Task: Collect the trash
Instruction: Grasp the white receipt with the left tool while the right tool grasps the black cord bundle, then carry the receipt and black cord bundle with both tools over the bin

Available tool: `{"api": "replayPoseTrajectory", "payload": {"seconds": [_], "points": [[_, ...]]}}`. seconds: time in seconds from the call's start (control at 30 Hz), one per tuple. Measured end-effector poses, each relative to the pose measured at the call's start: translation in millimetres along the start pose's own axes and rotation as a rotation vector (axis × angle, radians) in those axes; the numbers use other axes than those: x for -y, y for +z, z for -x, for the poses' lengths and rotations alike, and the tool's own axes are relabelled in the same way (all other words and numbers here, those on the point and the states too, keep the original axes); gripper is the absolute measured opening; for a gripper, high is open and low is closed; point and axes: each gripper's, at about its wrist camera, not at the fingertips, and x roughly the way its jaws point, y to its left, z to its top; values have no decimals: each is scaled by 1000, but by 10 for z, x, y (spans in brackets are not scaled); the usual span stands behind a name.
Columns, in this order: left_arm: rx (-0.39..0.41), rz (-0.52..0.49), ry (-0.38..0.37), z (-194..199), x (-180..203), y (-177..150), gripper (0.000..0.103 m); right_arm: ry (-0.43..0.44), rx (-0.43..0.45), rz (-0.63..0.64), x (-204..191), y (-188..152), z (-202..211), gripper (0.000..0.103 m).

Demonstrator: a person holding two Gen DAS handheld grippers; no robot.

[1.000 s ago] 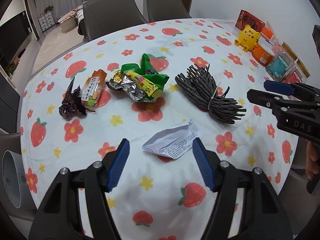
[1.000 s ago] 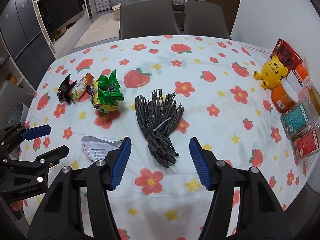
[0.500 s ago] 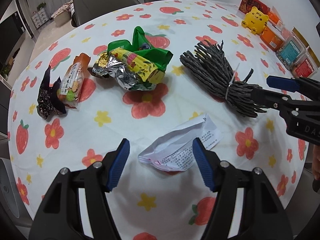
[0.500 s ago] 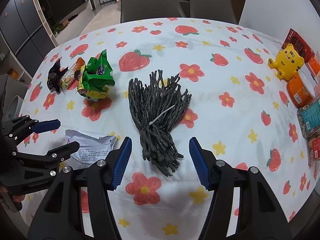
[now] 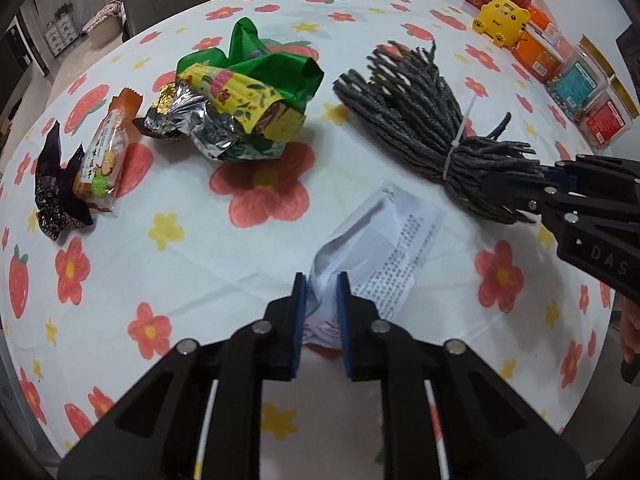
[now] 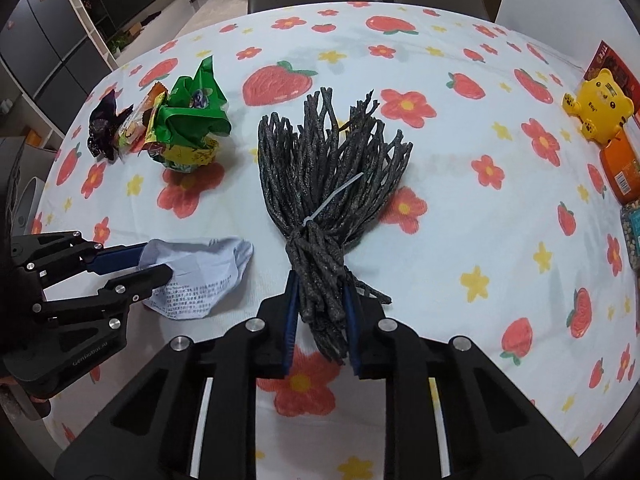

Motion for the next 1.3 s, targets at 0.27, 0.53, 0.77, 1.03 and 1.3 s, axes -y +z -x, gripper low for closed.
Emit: {"api": "replayPoseTrajectory", "payload": {"seconds": [0.27,0.53,0.77,1.03,1.3], "points": [[54,-24,-15,242,84,0,4,3,44,-4,-20,18,220,15],[84,0,-26,488,71,-106,4,6,78,-6,-84,-4,494,15],[145,55,-17,905,-84,-296,4,19,115,18,-279,-61,857,15],[226,202,39,1444,-622,-655,4,95,135,144,-912,-14,1121,15],[272,394,154,1898,-1426,-1293,4,206,121,336,-1991,103,1074,15]]}}
